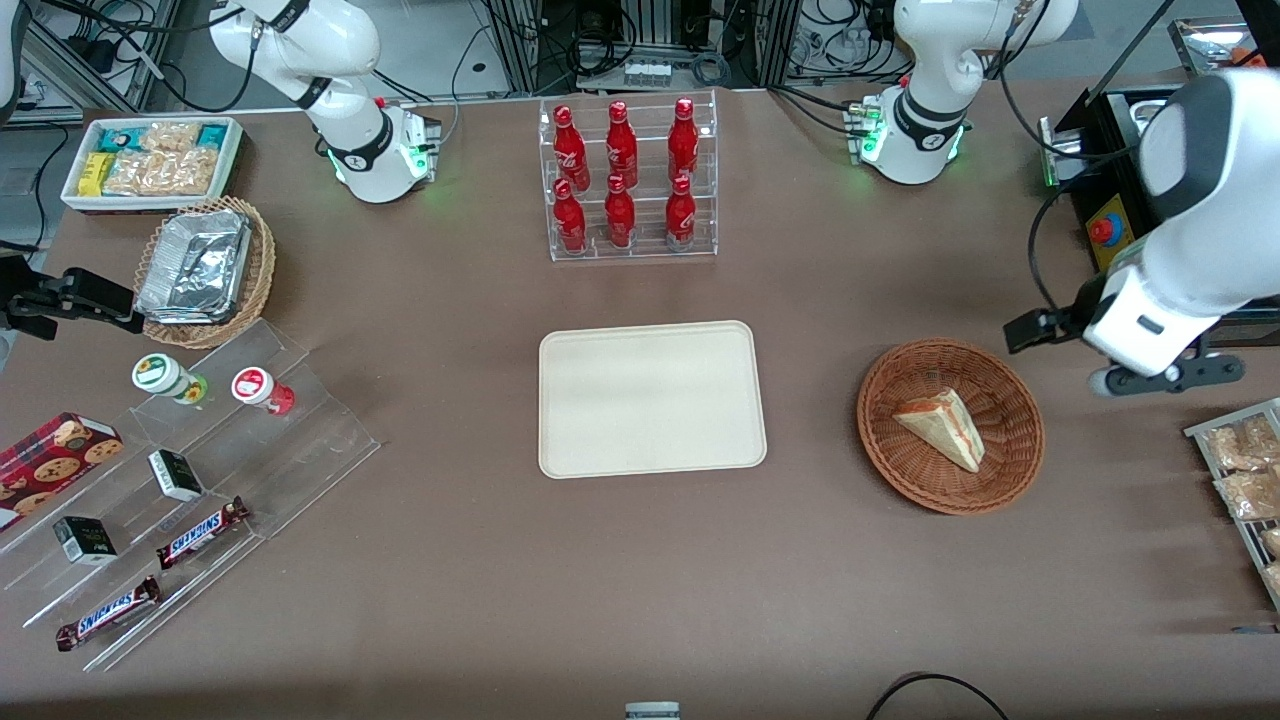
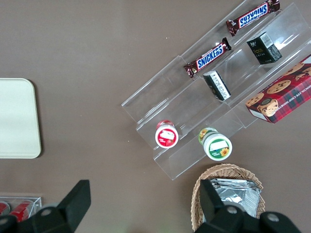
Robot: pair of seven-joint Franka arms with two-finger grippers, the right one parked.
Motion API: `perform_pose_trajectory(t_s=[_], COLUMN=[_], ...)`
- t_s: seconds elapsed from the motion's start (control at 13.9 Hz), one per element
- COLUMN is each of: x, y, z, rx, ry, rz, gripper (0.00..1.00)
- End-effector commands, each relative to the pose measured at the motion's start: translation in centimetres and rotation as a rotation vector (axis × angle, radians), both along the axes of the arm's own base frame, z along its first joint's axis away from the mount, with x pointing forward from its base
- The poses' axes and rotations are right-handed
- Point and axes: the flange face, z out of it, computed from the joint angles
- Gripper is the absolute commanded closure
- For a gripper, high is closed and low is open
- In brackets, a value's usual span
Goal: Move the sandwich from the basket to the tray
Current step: 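Move the left gripper over the sandwich in the wicker basket and lower it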
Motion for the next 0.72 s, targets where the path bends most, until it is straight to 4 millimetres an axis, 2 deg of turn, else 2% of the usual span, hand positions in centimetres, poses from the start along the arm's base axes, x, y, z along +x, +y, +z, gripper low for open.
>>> perform_pose_trajectory(t_s=[0.0,0.29,0.58,0.65], x=[0.2,0.6,1.5,1.5], y=[-0.4,-0.8,-3.1,-3.1], z=[-3.4,-8.0,-12.1,-13.4], rx=[-0.003,0.008,0.016,0.015], ry=[-0.019,-0.051,-0.074,-0.086], rz=[0.076,0.265,0.405,0.442], gripper=[0.00,0.00,0.00,0.00])
